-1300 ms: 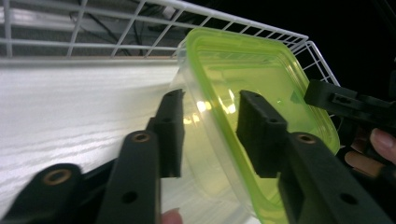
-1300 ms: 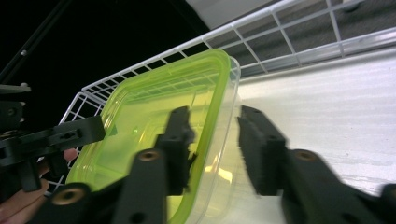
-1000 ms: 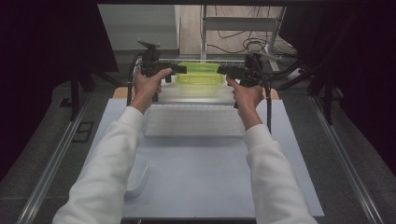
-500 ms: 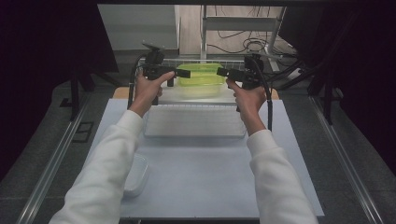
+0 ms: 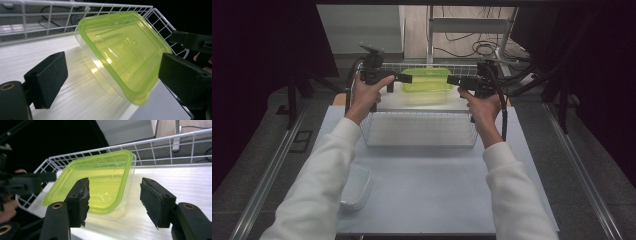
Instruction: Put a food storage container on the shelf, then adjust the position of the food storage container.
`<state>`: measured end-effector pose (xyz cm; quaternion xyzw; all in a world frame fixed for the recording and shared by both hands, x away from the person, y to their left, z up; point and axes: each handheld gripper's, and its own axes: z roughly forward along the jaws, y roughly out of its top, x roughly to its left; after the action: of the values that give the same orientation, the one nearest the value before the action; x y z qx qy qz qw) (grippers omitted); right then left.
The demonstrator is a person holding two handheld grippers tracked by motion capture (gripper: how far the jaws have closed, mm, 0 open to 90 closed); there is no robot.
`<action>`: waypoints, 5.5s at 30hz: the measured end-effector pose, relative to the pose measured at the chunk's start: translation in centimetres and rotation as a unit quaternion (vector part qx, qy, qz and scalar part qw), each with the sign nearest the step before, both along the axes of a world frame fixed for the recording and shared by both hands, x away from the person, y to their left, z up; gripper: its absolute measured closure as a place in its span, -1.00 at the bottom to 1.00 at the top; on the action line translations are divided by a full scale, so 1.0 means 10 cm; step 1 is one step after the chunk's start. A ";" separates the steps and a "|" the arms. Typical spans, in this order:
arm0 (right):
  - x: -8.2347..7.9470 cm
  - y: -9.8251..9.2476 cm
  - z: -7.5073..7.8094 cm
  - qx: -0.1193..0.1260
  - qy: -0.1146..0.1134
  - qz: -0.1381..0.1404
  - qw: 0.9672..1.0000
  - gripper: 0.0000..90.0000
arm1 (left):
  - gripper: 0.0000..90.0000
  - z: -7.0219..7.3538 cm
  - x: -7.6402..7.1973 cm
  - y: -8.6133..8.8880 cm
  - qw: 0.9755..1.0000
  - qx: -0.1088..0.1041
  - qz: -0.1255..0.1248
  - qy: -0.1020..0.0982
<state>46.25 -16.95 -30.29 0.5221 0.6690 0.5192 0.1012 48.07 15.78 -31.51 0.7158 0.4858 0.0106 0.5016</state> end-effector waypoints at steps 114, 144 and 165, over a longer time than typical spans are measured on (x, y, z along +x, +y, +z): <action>-1.59 -0.57 -1.32 -0.151 0.077 0.202 0.965 -0.26 | 1.00 -1.71 -2.56 1.50 0.961 0.251 0.020 0.111; -1.60 -0.56 -1.34 -0.151 0.082 0.205 0.964 -0.26 | 1.00 -1.78 -2.13 0.48 0.961 0.243 -0.062 0.114; -1.59 -0.55 -1.36 -0.152 0.086 0.208 0.962 -0.26 | 1.00 -1.80 -1.80 -0.30 0.958 0.242 -0.118 0.102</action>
<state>30.30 -22.49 -43.86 0.3925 0.8400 0.3745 0.0114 30.10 12.77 -49.53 0.8651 0.4296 -0.0047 0.2590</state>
